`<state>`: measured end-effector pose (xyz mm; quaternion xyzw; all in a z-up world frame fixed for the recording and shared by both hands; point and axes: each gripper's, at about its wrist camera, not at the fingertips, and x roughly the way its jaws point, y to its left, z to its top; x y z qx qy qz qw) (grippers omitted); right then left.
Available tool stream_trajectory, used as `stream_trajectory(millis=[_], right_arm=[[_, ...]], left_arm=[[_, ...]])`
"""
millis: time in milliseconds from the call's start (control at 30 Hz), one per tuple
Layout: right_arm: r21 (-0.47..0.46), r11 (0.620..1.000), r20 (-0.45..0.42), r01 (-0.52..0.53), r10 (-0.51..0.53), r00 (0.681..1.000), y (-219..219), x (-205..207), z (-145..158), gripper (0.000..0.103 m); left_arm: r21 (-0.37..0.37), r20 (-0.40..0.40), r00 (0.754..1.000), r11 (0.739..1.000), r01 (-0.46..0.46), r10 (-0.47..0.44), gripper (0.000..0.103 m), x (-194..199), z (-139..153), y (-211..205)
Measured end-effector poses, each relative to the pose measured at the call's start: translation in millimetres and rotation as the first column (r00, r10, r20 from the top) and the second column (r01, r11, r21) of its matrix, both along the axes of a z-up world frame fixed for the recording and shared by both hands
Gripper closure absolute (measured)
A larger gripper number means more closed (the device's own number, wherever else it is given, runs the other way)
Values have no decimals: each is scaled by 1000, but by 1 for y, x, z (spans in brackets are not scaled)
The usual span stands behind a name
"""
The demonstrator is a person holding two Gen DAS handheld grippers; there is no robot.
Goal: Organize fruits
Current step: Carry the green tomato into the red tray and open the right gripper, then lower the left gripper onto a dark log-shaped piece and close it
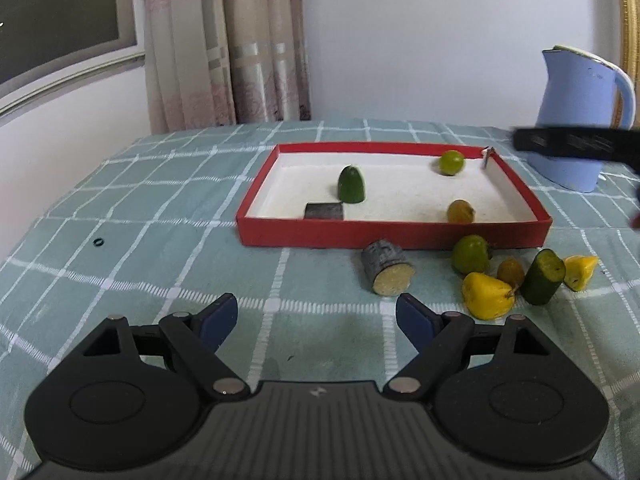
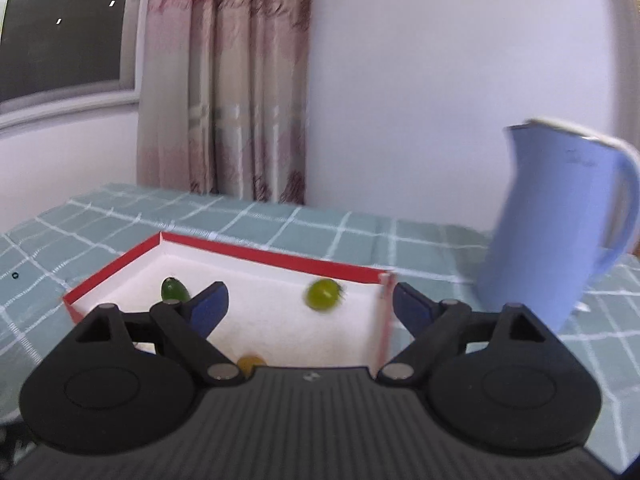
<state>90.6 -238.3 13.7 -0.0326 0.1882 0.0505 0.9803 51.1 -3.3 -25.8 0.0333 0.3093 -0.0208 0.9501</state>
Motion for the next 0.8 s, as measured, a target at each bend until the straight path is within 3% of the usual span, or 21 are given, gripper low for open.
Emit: stream_trajectory(millis=[133,233,367,800], right_arm=[[55,998,22,8,-9,1000,-27,-49,-3,14],[81,996,25,30,-32,999,-39,-81,-14,14],[58,996,19,60,-61,998,-41,-109,-34,14],[154,988,19,25,-28,999,-50,-126,-64,11]], left_arm=[[-3,2,999,999,35,-35,16,12,-1,-13],[39,6,1000,999,15,-15,16,25,-6,-30],[76,-7,1000,997,-8,8,16,39,-14,-47],[99,-36,997,993,-64,68,16,63,-27,-54]])
